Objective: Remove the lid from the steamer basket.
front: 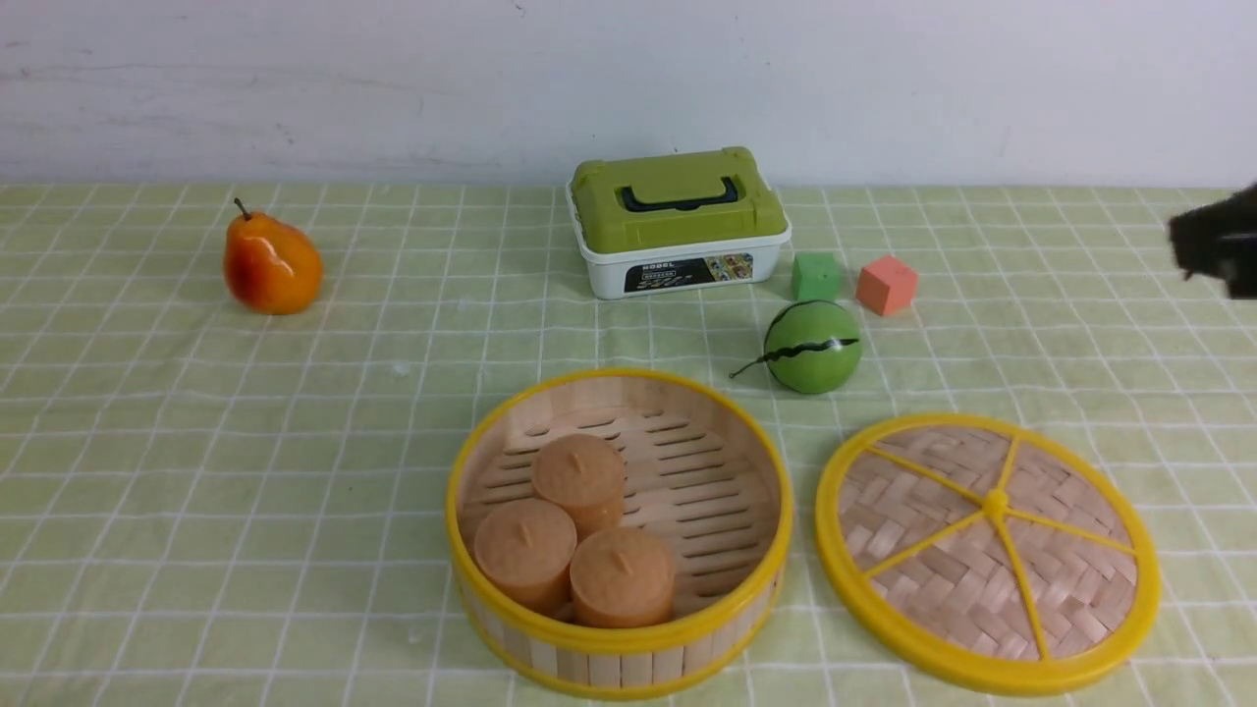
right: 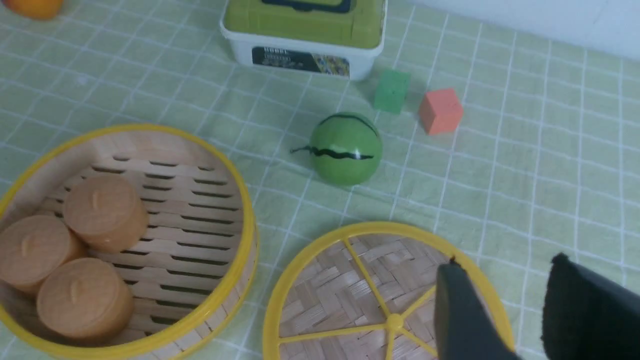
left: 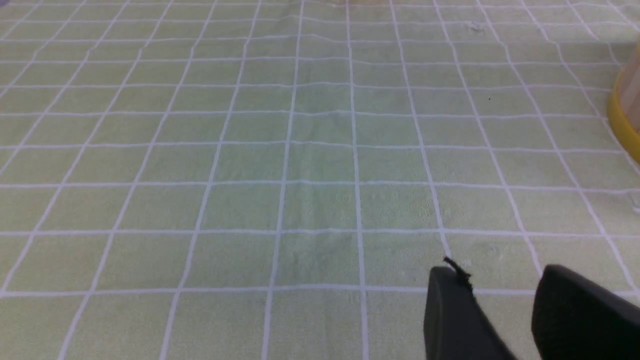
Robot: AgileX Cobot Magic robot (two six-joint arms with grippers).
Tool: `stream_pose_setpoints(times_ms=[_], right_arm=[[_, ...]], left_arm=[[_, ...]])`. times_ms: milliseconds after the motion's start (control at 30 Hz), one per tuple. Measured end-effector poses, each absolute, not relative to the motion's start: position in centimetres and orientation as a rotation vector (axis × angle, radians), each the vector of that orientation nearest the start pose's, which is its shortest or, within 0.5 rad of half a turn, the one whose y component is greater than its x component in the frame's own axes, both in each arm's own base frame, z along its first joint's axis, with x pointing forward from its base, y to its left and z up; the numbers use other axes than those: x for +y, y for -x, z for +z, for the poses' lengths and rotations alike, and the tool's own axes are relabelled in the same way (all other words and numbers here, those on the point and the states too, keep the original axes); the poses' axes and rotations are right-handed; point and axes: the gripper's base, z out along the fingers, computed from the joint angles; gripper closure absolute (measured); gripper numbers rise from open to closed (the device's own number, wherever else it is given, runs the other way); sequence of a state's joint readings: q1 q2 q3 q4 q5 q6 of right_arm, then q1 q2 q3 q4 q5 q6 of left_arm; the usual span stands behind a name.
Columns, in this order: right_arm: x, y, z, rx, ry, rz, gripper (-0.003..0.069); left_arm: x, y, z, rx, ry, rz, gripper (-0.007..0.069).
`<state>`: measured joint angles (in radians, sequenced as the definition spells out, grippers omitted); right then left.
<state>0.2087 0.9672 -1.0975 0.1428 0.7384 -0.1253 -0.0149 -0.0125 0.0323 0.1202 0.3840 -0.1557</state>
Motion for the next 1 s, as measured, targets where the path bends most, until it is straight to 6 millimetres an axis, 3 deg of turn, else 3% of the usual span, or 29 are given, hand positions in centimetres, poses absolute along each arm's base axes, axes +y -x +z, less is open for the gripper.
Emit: stream_pose_setpoints(times_ms=[133, 233, 433, 667, 867, 1000], right_arm=[[3.8, -13.8, 40.1, 2.014, 0.297, 0.215, 0.0633], [3.4, -11.7, 38.7, 2.0, 0.297, 0.214, 0.0678], [3.0, -9.9, 36.3, 2.036, 0.305, 0.214, 0.068], [2.8, -9.0, 35.2, 2.143, 0.337, 0.195, 0.068], [2.0, -6.9, 33.9, 1.947, 0.308, 0.148, 0.0675], [1.4, -4.9, 30.5, 1.749, 0.271, 0.134, 0.067]], left_arm=[[0.3, -5.2, 16.9, 1.884, 0.058, 0.002, 0.0386], [0.3, -5.2, 16.9, 1.884, 0.058, 0.002, 0.0386], [0.3, -5.2, 16.9, 1.884, 0.058, 0.002, 0.0386], [0.3, -5.2, 16.9, 1.884, 0.058, 0.002, 0.0386], [0.3, -5.2, 16.9, 1.884, 0.058, 0.002, 0.0386], [0.3, -5.2, 16.9, 1.884, 0.058, 0.002, 0.0386]])
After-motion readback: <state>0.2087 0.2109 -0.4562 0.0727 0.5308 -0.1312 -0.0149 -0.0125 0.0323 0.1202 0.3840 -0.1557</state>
